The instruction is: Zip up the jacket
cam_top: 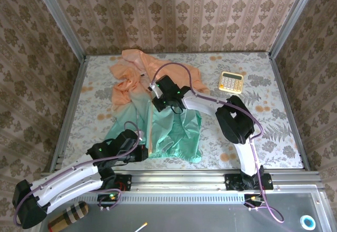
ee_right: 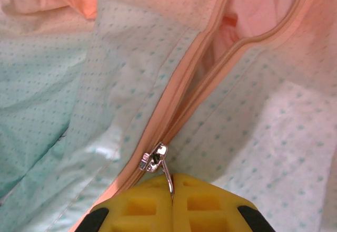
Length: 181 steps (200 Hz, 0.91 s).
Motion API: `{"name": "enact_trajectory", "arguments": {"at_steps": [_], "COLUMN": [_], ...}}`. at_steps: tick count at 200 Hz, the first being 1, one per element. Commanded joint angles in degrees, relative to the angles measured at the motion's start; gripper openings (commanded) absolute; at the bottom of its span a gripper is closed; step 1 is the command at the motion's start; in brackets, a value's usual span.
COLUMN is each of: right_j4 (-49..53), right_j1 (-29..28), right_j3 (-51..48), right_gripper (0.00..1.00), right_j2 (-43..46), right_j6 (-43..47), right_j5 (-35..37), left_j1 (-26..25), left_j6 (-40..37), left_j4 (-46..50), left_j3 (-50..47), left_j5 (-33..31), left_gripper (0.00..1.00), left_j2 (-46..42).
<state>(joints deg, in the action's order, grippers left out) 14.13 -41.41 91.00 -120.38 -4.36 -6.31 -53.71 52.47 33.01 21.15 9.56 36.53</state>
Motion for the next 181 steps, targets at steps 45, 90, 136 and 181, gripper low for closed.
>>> {"name": "enact_trajectory", "arguments": {"at_steps": [45, 90, 136, 181], "right_j4": [0.6, 1.0, 2.7, 3.6], "right_j1": [4.2, 6.9, 9.5, 12.4], "right_j3": [10.7, 16.2, 22.3, 26.3], "right_gripper": [0.0, 0.0, 0.0, 0.0], "right_j2": [-5.9, -8.6, -11.9, -14.3], "right_j6": [1.1, 1.1, 2.5, 3.1], "right_j5": [2.1, 1.6, 0.8, 0.9], "left_j1": [-1.2, -1.8, -2.8, -3.8], "left_j6": [3.2, 4.9, 6.1, 5.2], "left_j4": [1.3, -0.5, -1.6, -1.2], "left_j3": [-2.7, -3.5, -3.1, -1.3], "left_j5": [1.7, 2.2, 1.3, 0.6], "left_gripper": [0.0, 0.0, 0.0, 0.0], "left_j2": [-1.4, -1.6, -1.0, 0.9]}}
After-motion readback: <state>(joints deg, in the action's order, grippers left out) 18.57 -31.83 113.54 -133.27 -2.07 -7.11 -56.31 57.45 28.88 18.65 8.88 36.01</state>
